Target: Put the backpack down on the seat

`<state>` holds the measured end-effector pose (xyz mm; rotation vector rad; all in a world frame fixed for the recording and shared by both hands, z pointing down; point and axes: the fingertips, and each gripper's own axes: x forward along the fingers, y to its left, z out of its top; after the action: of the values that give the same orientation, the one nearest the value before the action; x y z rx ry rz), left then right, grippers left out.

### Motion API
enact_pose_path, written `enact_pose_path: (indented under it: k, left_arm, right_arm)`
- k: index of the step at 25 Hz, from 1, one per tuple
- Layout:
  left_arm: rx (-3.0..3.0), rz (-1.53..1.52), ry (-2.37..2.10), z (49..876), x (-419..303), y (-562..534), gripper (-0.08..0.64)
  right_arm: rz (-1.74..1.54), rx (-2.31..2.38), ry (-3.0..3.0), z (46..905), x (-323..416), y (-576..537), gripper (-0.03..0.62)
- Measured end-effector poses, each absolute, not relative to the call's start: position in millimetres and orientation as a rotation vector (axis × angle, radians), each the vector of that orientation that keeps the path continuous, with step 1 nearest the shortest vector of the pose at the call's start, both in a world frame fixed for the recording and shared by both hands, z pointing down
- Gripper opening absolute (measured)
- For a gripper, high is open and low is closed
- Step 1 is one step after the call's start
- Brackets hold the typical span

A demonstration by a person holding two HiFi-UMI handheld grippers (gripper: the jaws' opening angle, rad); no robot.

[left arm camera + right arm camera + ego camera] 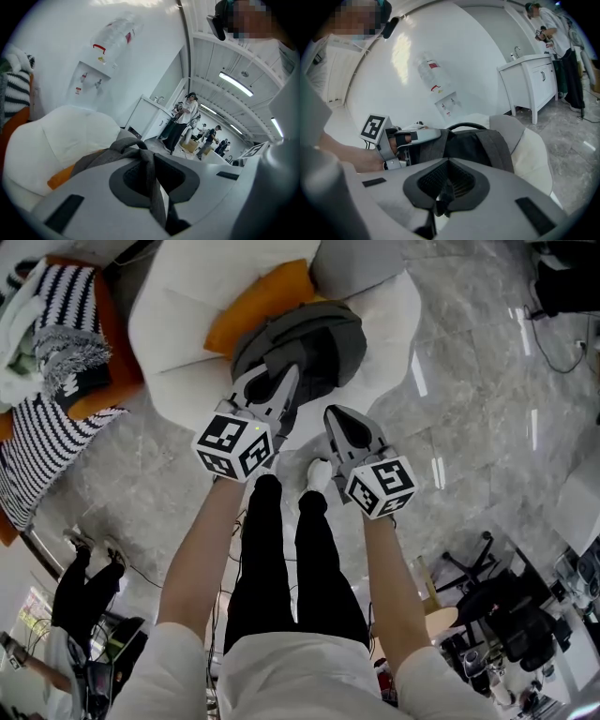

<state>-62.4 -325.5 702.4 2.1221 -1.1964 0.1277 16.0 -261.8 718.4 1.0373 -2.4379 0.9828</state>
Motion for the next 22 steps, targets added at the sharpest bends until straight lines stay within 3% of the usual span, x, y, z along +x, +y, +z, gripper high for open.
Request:
enact_pose_path:
  k: [22]
  left_arm:
    - [2.158, 0.273, -1.205, 758.7, -127.9, -392.5, 0.043]
  right_arm:
    - [0.987, 1.029, -2.433, 751.5, -52.9, -307.7, 0.023]
